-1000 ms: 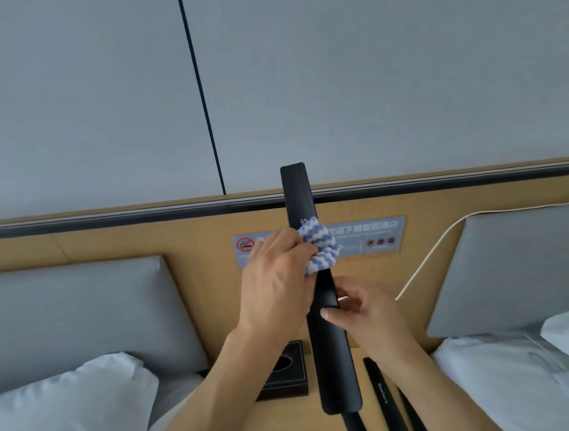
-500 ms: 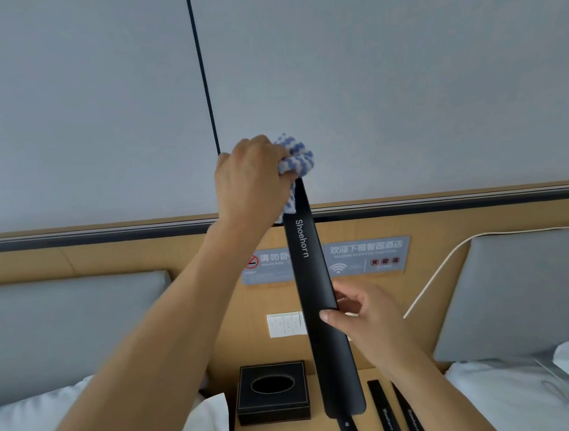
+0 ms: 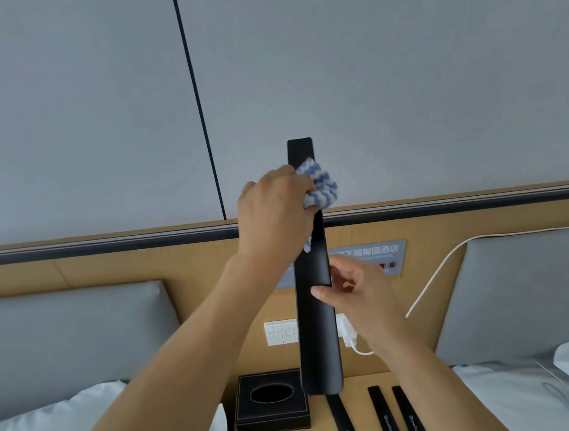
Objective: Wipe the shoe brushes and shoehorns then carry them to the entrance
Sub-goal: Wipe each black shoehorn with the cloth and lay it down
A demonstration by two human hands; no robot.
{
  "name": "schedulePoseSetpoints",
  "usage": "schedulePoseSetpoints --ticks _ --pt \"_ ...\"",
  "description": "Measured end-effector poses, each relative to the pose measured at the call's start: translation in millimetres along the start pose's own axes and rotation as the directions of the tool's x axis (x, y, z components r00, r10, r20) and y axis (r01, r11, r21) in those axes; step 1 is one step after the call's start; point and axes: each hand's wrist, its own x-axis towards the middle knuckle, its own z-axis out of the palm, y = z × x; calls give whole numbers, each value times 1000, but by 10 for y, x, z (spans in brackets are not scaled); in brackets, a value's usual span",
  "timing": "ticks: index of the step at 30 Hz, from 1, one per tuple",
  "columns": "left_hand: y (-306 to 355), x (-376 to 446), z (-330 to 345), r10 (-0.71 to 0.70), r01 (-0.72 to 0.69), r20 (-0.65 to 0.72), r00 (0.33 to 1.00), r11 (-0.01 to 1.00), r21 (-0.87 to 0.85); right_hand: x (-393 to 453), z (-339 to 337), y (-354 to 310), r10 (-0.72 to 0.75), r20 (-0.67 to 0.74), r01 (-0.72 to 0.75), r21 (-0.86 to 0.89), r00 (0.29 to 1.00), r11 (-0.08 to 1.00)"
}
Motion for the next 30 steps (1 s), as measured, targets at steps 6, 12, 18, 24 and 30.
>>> schedulePoseSetpoints --ticks 6,12,18,24,30 --pt "84 -266 124 37 -31 113 993 998 -51 -24 21 -7 112 -14 -101 330 994 939" --pt "91 -428 182 33 -14 185 982 994 -107 -49 -6 69 181 125 -220 545 976 809" --pt "35 -563 247 39 -20 241 970 996 -82 -21 -108 118 221 223 -305 824 949 478" --pt "-70 -702 314 62 -45 247 967 996 -73 22 -134 130 431 118 -294 882 895 369" --pt "-229 -670 311 3 0 242 970 1000 -14 12 -155 140 465 15 -219 895 885 388"
